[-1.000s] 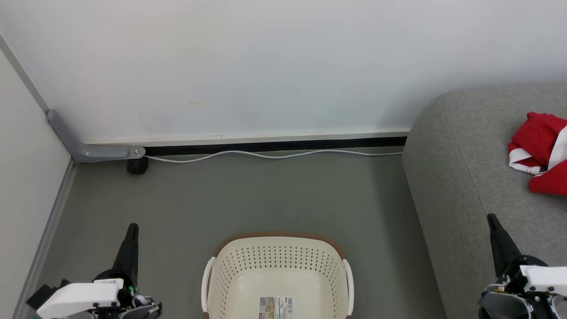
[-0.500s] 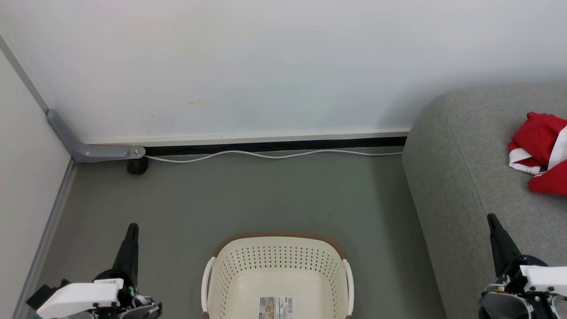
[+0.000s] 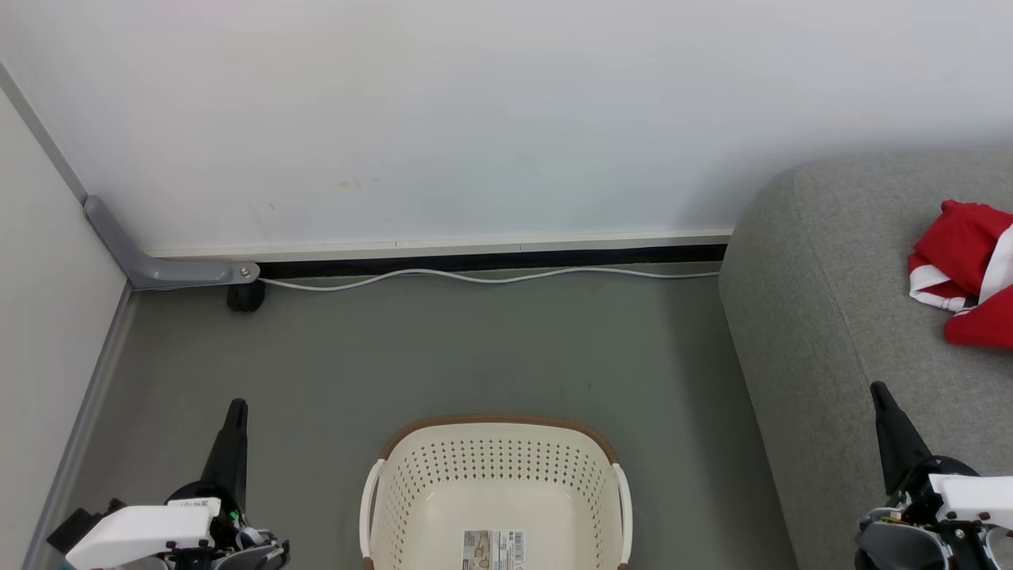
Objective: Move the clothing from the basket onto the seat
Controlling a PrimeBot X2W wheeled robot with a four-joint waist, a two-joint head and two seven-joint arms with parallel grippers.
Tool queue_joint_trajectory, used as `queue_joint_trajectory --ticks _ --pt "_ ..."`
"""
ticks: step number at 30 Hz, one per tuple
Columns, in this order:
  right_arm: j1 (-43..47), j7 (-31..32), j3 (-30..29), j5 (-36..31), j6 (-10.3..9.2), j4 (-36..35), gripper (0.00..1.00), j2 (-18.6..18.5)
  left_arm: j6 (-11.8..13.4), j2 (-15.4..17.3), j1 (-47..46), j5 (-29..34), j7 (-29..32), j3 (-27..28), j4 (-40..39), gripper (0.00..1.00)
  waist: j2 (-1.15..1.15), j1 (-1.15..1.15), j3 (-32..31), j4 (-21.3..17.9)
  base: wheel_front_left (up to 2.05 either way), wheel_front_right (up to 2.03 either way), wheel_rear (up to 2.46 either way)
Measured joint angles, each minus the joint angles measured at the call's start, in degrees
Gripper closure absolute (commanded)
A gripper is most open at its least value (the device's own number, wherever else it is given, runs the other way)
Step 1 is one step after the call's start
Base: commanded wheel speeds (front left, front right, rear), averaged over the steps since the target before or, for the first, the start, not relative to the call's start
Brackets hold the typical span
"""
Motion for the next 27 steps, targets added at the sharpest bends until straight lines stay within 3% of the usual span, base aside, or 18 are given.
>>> queue_joint_trajectory --ticks 27 --pt "0.0 0.0 0.0 0.0 0.0 0.0 1.0 0.0 0.0 0.0 0.0 0.0 0.0 0.0 0.0 1.0 0.0 0.0 0.0 0.0 0.0 0.0 0.0"
